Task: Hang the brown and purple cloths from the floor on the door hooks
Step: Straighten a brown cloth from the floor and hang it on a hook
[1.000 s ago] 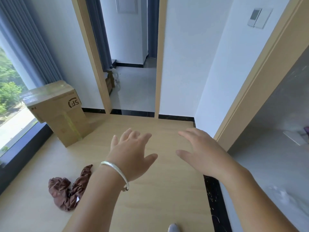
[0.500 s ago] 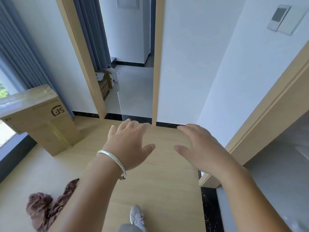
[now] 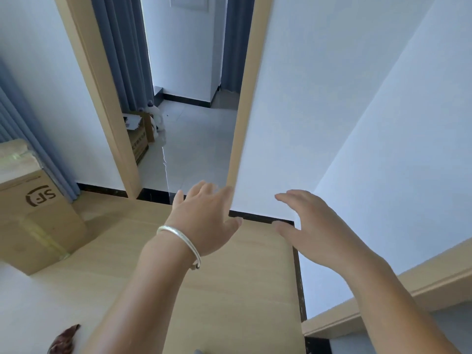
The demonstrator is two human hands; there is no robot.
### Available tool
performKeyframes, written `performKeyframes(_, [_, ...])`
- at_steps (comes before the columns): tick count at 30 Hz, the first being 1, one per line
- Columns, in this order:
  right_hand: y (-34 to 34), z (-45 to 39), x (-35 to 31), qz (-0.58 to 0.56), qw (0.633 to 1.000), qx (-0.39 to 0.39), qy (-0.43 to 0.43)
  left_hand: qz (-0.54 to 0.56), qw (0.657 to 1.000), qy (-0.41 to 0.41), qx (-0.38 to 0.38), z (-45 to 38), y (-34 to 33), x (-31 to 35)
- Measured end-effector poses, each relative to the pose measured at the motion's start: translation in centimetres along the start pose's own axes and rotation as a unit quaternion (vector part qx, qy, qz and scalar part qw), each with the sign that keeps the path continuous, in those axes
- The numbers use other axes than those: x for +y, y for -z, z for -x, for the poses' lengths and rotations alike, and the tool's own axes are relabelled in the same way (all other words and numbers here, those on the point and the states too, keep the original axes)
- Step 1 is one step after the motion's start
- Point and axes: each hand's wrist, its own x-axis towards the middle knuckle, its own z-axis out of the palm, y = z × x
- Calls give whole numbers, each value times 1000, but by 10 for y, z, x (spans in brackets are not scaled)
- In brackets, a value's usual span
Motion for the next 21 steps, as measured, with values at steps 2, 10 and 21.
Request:
performKeyframes(2, [-6, -32, -10, -6, 1000, -8, 13, 2, 1000, 14, 11, -17, 5, -22])
performKeyframes(10, [-36, -152, -64, -15, 991, -58, 117, 7, 991, 130, 35, -53, 20, -109])
performKeyframes(21, [-77, -343, -153, -35, 922, -171, 346, -26, 928, 363, 78, -97, 56, -200])
